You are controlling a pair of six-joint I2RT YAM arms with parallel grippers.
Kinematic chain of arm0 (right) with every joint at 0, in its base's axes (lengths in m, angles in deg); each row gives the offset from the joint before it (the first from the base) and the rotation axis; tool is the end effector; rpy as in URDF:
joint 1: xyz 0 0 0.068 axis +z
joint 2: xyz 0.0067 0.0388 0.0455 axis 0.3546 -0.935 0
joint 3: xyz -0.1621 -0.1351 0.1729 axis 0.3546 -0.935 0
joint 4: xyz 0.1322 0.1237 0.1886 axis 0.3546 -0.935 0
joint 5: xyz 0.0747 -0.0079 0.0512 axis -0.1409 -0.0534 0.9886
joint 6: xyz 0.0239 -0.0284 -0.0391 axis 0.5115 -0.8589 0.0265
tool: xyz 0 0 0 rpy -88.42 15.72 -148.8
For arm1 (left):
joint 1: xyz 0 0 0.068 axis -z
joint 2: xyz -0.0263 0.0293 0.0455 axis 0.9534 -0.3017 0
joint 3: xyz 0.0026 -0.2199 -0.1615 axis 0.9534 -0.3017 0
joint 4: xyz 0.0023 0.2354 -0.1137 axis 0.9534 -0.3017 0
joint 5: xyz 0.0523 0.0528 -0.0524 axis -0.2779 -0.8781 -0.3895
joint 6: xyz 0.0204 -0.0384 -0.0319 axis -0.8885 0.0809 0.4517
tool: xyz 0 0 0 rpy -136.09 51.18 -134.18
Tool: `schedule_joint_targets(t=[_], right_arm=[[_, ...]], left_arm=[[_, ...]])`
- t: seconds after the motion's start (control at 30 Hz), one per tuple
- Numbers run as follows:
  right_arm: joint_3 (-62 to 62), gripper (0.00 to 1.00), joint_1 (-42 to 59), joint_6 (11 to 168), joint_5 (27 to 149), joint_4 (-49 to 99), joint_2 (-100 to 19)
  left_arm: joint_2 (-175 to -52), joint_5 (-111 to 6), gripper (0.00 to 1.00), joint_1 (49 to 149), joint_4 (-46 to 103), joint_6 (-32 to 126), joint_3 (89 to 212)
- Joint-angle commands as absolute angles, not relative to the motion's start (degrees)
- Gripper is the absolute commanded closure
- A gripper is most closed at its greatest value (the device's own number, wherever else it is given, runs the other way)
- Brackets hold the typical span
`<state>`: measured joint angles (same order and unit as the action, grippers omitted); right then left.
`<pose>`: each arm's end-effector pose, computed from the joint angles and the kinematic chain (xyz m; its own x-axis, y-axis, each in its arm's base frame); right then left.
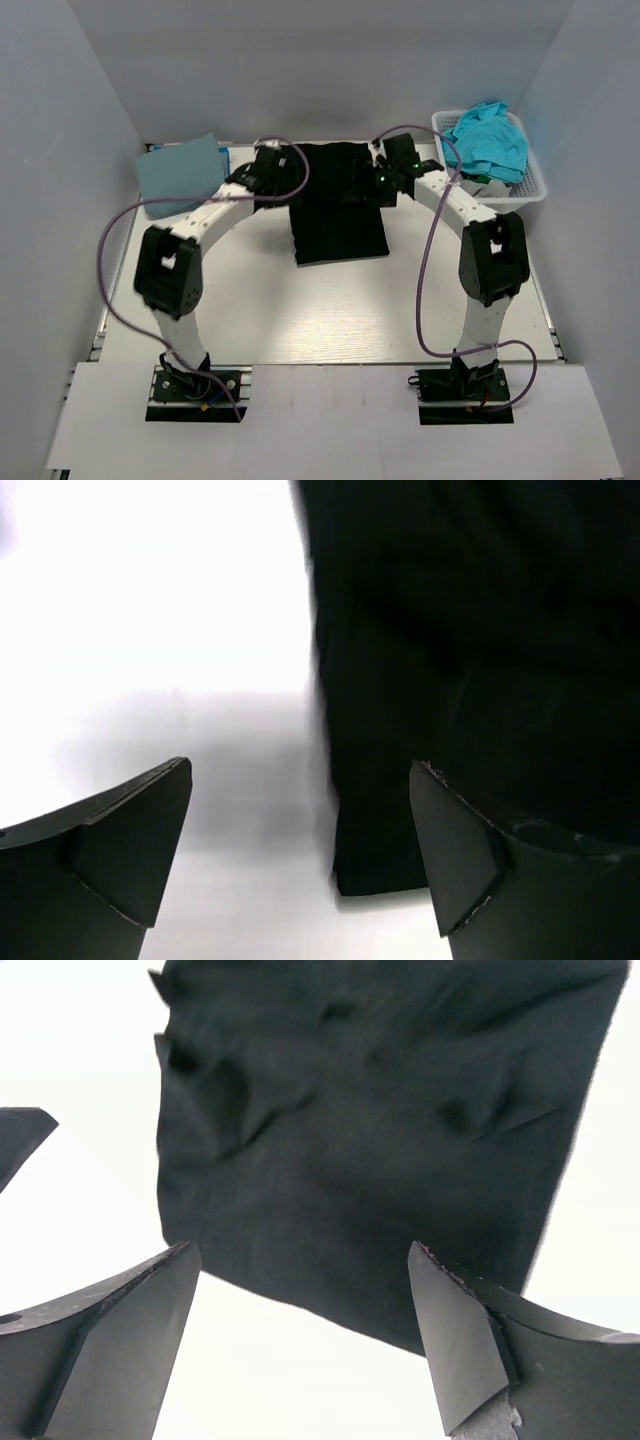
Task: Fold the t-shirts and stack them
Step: Fold the folded rectangular tshirt in 1/3 of the way
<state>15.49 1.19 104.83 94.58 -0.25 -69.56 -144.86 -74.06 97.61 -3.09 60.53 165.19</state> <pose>0.4039 0.1726 0.2583 -0.8122 0.0635 -0.5799 -0.2391 0.8705 0.4303 0.3823 -0.1705 0.2543 -0.7439 -0.1144 -0.6584 -0.0478 0.9918 -0.1183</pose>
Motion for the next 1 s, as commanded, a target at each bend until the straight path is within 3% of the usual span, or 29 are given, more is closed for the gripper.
schedule_joint_targets(t=[0.0, 0.2, 0.37, 0.67, 0.97], right_arm=[[12.6, 0.10, 3.4, 101.9, 104.1, 5.7, -67.9], [17.2, 0.10, 8.3, 100.8, 112.7, 8.0, -75.6], [24.1, 0.10, 10.3, 104.5, 113.1, 11.1, -83.4], [45.8, 0.10, 8.8, 108.0, 105.1, 16.1, -99.0], [45.9, 0.10, 3.3, 103.9, 104.1, 20.3, -98.6]], left_arm=[[-131.9, -71.8, 0.00, 98.4, -3.8, 66.1, 153.1], [-113.4, -71.2, 0.00, 98.4, -8.0, 71.2, 136.0], [-102.2, -72.4, 0.00, 98.4, -17.2, 74.2, 132.4], [-97.0, -72.9, 0.00, 98.4, -21.8, 74.8, 132.8], [-97.6, -69.1, 0.00, 98.4, -19.8, 72.8, 132.3]])
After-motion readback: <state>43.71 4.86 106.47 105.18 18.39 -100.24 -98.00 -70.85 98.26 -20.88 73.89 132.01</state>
